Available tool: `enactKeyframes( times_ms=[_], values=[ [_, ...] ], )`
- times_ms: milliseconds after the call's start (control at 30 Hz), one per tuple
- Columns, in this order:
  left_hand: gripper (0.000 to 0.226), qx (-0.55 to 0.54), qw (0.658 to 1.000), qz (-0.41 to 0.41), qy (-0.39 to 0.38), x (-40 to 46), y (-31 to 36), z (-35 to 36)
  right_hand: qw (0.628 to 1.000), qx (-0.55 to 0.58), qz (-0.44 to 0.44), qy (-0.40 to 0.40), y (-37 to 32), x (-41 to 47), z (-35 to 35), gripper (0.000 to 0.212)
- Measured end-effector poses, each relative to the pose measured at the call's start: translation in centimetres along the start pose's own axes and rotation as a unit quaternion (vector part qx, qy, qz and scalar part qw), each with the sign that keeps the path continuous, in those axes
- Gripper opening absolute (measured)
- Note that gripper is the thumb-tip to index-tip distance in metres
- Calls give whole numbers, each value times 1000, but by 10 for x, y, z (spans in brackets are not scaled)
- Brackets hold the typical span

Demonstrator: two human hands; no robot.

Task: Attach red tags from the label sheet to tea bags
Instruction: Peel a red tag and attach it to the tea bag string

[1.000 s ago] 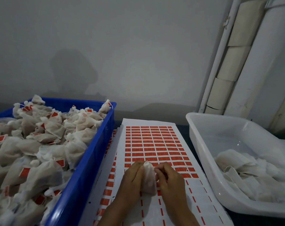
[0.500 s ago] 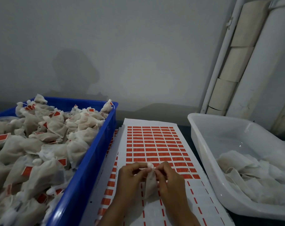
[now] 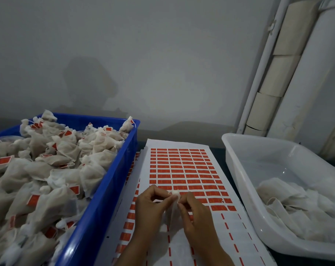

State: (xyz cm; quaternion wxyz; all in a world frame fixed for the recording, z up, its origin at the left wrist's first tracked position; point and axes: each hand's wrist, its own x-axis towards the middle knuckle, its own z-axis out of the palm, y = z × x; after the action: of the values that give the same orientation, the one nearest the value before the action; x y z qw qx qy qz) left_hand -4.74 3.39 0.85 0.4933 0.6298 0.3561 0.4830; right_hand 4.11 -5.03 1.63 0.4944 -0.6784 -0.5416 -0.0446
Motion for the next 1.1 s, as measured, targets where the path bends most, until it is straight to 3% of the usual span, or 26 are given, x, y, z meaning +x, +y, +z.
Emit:
enactKeyframes(
  times_ms=[133, 267, 567, 733, 1100],
  values=[
    [18, 1, 1000, -3, -18, 0, 1, 3, 1000, -10, 4, 5, 2, 1, 1, 54],
    [21, 2, 999, 2, -32, 0, 1, 5, 1000, -21, 3, -10, 13, 0, 5, 21],
    [19, 24, 998, 32, -56, -1, -1, 5, 999, -30, 24, 18, 8, 1, 3, 33],
    [22, 59, 993, 57, -88, -3, -3, 6, 995, -27, 92, 10, 11, -1, 4, 41],
    [21, 58, 992, 76, -85, -3, -5, 7, 997, 12, 70, 18, 9, 2, 0, 22]
  ],
)
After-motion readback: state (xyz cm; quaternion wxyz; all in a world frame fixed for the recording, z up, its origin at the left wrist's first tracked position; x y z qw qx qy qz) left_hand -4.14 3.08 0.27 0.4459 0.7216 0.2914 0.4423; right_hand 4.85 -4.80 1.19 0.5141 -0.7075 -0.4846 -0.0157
